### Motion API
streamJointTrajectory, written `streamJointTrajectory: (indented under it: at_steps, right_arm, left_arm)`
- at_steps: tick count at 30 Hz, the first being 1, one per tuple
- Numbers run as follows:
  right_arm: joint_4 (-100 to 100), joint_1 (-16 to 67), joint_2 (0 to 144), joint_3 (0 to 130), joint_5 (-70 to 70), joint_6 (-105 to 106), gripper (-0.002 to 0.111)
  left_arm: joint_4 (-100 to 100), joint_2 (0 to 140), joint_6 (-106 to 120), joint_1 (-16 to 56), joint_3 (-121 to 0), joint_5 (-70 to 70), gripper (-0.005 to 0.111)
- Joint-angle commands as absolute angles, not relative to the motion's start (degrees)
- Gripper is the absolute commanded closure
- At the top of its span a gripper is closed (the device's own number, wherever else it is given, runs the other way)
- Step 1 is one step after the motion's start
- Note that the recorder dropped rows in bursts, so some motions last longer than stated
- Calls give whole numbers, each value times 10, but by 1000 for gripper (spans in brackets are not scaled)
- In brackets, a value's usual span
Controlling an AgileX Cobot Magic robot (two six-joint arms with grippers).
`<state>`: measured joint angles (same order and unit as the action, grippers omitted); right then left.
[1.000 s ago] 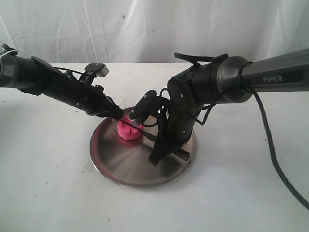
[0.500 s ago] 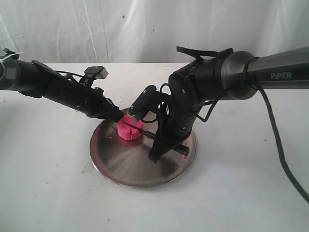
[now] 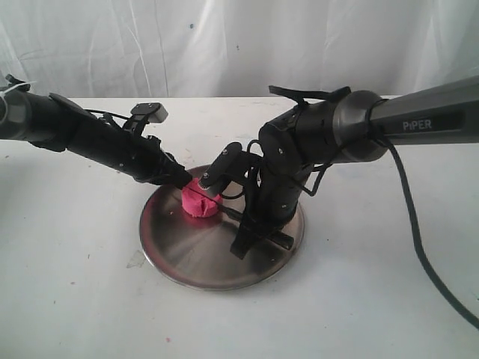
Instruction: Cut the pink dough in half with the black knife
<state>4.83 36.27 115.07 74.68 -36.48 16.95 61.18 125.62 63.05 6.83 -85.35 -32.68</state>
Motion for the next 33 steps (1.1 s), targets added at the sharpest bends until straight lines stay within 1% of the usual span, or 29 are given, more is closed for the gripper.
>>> streamJointTrajectory:
  at_steps: [1,9,17,26,33]
  right_arm:
    - [44,360,1142,749,-344,167,108]
    - [44,360,1120,749,-346,169,108]
    - [44,360,1140,748,-350,169,108]
    - [44,360,1146,748,-355,169,108]
    - [48,360,1138,749,-406,169,108]
  left_arm:
    - [587,1267,630,73,-848,-359,107]
    - [587,1267,630,73,-848,-358,107]
    - [587,1264,630,72,-848,-359,107]
    - [582,1206,628,46,-848,-363,107]
    - [578,1204,628,46,-848,-377,107]
